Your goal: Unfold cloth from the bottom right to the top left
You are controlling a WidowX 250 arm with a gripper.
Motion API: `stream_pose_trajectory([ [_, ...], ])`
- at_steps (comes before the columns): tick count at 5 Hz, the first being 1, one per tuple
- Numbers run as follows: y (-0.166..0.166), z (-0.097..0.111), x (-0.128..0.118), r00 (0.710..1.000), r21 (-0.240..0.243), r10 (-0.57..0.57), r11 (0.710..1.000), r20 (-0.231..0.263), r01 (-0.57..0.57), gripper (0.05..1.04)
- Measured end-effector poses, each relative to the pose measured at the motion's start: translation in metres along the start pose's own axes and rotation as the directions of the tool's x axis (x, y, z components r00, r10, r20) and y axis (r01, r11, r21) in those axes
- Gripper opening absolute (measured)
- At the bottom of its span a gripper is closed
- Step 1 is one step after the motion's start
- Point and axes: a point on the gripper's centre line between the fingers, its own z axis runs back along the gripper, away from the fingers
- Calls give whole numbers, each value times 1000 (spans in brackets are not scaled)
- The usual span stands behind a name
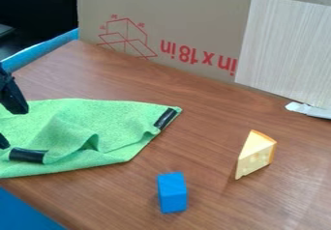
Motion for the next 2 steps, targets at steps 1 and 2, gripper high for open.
stream_pose_trajectory([
  [1, -3, -4, 1, 1000, -13, 7, 1000, 9, -7, 1001],
  [2, -2, -9, 1, 1000, 12, 26, 1000, 3, -26, 1001],
])
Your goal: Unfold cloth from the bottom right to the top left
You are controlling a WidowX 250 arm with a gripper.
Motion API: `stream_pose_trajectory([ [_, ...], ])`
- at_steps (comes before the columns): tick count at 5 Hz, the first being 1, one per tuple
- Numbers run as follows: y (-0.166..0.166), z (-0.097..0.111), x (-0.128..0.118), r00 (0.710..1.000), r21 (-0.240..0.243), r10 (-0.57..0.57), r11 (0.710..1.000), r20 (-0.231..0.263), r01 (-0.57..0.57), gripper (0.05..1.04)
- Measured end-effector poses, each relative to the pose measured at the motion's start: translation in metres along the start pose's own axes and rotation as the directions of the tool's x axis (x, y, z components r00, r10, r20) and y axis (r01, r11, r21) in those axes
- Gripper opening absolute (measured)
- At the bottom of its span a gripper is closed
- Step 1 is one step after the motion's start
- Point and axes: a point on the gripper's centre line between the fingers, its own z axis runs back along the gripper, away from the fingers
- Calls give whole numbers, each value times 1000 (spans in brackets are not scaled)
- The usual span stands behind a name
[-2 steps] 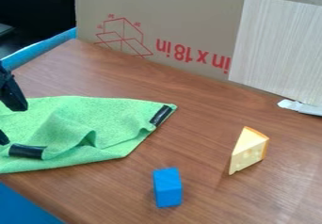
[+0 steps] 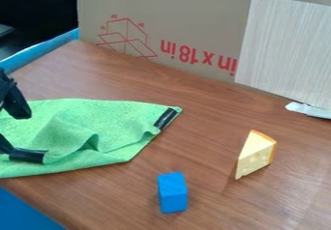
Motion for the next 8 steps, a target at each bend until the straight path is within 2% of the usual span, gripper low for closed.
stream_pose_trajectory([
  [4, -4, -27, 8, 998, 16, -32, 999, -56, 33, 1001],
  [7, -4, -34, 7, 996, 19, -27, 999, -80, 28, 1001],
  [8, -4, -35, 8, 997, 14, -21, 1000, -80, 23, 956],
])
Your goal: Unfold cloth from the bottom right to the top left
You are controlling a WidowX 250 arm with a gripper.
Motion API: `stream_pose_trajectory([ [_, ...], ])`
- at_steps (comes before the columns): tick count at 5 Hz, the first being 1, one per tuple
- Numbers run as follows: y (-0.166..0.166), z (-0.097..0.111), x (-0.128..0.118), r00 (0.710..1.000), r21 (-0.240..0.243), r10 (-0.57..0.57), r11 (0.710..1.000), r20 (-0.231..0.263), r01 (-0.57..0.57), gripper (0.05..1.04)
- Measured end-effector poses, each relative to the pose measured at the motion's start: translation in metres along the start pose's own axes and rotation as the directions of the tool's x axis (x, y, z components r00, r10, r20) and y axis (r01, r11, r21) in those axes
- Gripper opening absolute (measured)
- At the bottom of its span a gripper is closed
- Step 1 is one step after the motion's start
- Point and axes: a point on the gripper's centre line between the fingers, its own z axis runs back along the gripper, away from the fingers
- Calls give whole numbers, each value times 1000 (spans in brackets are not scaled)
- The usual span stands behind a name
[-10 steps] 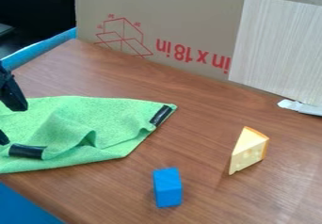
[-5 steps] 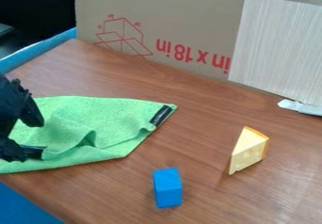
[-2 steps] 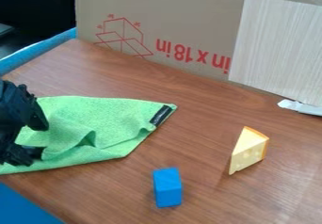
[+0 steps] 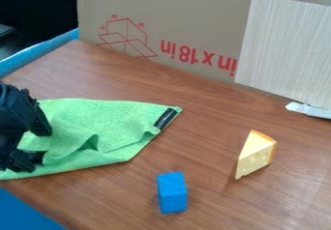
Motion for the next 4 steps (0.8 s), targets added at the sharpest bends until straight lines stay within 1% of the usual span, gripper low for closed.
stream_pose_trajectory([
  [1, 0, -3, -2, 1000, -3, 20, 1000, -6, -20, 649],
  [2, 0, -4, -3, 1000, -6, 22, 1000, -8, -22, 370],
  [3, 1, -4, -4, 1000, 1, 22, 1000, -13, -22, 161],
  [4, -2, -4, -1, 1000, -21, 25, 999, 5, -24, 71],
])
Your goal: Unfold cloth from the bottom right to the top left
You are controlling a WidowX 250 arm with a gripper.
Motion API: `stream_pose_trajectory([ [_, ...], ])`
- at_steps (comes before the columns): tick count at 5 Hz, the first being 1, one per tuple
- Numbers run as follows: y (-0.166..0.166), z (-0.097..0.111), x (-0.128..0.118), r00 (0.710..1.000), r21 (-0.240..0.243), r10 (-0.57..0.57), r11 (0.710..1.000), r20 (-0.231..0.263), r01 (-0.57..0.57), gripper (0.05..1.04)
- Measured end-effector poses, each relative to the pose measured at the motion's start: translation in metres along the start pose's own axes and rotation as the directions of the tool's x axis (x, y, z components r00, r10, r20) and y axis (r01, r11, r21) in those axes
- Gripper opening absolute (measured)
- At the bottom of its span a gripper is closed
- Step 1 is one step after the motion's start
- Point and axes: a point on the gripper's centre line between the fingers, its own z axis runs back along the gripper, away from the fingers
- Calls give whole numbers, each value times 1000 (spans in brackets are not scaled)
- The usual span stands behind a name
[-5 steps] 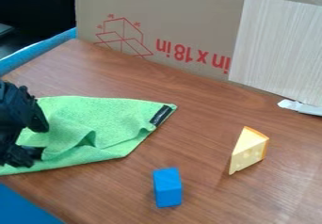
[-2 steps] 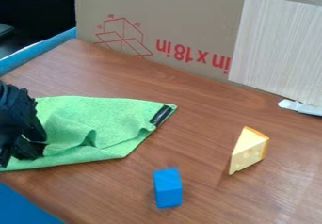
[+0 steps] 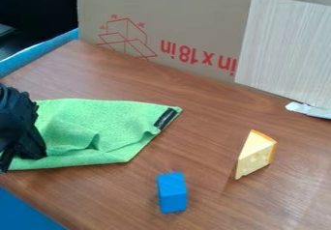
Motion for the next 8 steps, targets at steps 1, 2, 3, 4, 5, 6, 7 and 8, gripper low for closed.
stream_pose_trajectory([
  [1, 6, 10, 0, 999, -21, 26, 999, 32, -25, 60],
  [2, 19, 22, -2, 997, -115, 47, 993, 65, -39, 60],
  [3, 32, 29, -8, 990, -173, 106, 981, 95, -89, 59],
  [4, 44, 30, -14, 986, -191, 141, 974, 88, -123, 59],
  [5, 60, 29, -22, 981, -174, 183, 970, 67, -169, 59],
  [6, 85, 26, -31, 966, -136, 254, 960, 45, -246, 59],
  [7, 120, 22, -38, 928, -148, 368, 923, 62, -356, 59],
  [8, 155, 15, -49, 860, -158, 505, 857, 66, -491, 59],
])
